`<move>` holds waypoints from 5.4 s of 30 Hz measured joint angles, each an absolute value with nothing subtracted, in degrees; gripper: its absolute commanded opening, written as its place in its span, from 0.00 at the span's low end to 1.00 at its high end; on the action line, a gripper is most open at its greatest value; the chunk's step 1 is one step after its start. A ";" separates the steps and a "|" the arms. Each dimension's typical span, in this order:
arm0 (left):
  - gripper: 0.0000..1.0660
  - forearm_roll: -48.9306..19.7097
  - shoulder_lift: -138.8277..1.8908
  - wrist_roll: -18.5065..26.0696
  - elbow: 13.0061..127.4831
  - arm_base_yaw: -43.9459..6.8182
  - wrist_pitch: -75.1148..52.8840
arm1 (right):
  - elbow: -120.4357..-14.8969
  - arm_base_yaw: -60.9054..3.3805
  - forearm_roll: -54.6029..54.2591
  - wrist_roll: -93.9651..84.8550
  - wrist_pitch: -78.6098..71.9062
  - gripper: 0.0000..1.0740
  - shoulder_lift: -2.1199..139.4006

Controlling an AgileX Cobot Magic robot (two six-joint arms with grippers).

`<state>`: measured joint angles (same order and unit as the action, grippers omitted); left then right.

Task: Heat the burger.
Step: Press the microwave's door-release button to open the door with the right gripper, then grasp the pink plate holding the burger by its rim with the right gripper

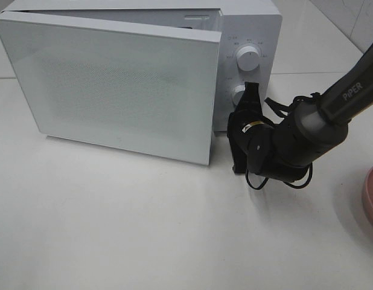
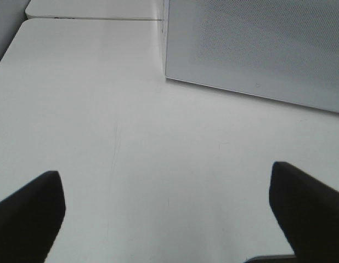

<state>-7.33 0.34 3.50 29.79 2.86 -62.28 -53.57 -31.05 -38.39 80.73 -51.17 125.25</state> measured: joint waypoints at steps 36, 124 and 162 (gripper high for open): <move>0.87 -7.33 0.34 3.50 29.79 2.86 -62.22 | -48.41 -33.35 -36.50 79.64 -47.21 0.01 119.46; 0.87 -7.33 0.34 3.50 29.79 2.86 -62.22 | -33.80 -6.99 11.69 2.86 37.76 0.89 75.17; 0.87 -7.33 0.34 3.50 29.79 2.86 -62.22 | -39.76 -3.09 13.69 5.56 30.77 0.34 99.12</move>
<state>-7.33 0.34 3.50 29.79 2.86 -62.22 -39.76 -3.09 13.69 5.56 30.77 99.12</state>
